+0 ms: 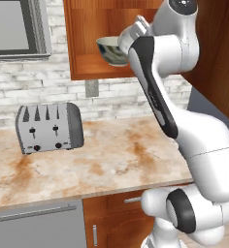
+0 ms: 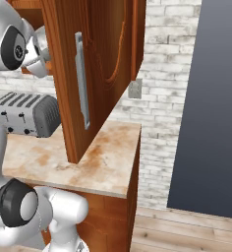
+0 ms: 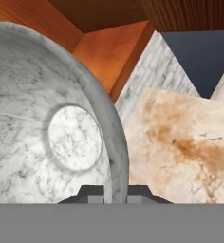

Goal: Pick up the bowls on the counter and stack them on top of one another in the open cabinet. Place the smaller bowl on top of the larger bowl.

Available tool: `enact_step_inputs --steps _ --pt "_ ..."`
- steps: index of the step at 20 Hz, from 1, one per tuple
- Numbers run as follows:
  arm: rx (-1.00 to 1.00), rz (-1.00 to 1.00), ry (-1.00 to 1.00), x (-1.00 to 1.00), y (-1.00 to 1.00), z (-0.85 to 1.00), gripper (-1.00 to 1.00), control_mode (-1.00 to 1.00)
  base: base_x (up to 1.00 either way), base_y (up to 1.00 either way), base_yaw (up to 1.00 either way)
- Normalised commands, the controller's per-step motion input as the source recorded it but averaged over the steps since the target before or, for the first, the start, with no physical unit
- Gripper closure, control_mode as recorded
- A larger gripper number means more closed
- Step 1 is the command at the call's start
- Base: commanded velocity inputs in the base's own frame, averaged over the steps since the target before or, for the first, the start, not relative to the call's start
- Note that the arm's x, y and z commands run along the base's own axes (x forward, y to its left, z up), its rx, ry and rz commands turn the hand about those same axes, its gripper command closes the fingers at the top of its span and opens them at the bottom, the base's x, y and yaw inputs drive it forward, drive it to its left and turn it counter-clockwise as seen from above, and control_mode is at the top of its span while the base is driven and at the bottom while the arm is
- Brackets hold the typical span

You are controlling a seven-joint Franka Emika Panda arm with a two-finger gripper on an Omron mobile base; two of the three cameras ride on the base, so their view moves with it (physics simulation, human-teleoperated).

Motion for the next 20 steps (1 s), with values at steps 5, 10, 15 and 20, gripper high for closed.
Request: enact_step_inputs --steps 5,10,15,20 --pt "0.00 0.00 0.00 0.26 -0.02 0.06 1.00 -1.00 0.00 0.00 0.00" --pt "0.00 -0.01 0.00 0.20 -0.03 0.10 1.00 -1.00 0.00 0.00 0.00" --pt "0.01 -0.01 0.00 0.23 -0.02 0.07 1.00 -1.00 0.00 0.00 0.00" --pt "0.02 0.00 0.00 0.26 -0.02 0.01 1.00 -1.00 0.00 0.00 0.00"
